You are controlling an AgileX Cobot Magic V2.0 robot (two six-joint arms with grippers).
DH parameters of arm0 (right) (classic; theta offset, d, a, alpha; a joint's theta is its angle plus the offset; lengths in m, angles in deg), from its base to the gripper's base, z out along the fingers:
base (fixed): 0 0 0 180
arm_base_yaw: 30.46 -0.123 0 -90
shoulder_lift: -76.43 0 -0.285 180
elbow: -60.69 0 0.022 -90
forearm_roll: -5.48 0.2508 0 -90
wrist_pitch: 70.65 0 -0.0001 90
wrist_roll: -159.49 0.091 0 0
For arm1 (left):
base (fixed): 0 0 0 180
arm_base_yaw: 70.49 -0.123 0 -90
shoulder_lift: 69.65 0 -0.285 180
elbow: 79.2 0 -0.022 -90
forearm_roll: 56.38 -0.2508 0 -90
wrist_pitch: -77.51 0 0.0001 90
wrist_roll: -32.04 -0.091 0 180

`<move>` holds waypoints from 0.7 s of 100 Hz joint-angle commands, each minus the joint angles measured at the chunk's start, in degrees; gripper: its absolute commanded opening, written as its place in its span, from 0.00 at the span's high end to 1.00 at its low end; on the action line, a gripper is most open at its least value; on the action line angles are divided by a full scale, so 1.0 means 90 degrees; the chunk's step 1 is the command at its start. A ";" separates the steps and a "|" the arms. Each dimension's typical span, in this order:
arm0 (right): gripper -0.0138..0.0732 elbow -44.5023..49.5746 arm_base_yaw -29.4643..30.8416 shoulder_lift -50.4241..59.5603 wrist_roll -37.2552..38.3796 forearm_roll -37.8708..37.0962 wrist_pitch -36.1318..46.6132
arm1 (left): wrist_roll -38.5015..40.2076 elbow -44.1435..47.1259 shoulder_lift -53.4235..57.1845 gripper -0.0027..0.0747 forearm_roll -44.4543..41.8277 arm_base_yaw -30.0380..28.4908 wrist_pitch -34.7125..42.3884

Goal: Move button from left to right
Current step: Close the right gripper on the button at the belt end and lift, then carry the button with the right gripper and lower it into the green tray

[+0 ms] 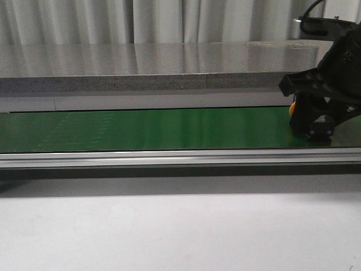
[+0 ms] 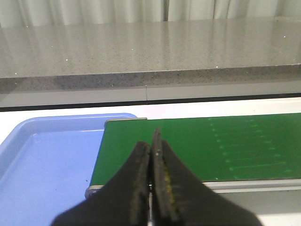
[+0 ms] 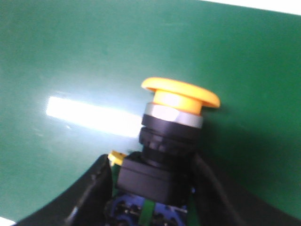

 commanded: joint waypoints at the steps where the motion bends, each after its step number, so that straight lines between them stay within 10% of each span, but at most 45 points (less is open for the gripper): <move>1: 0.66 -0.0190 -0.0005 0.0258 -0.0062 0.0029 0.0220 | -0.0015 -0.0181 -0.0052 0.99 0.0061 0.0033 0.0443; 41: 0.68 -0.1485 0.0173 0.0522 -0.0062 -0.1218 -0.0895 | -0.0015 -0.0181 -0.0052 0.99 0.0061 0.0033 0.0443; 70: 0.68 -0.1689 0.1694 0.0455 -0.0062 -0.1387 -0.0754 | -0.0015 -0.0181 -0.0052 0.99 0.0061 0.0033 0.0443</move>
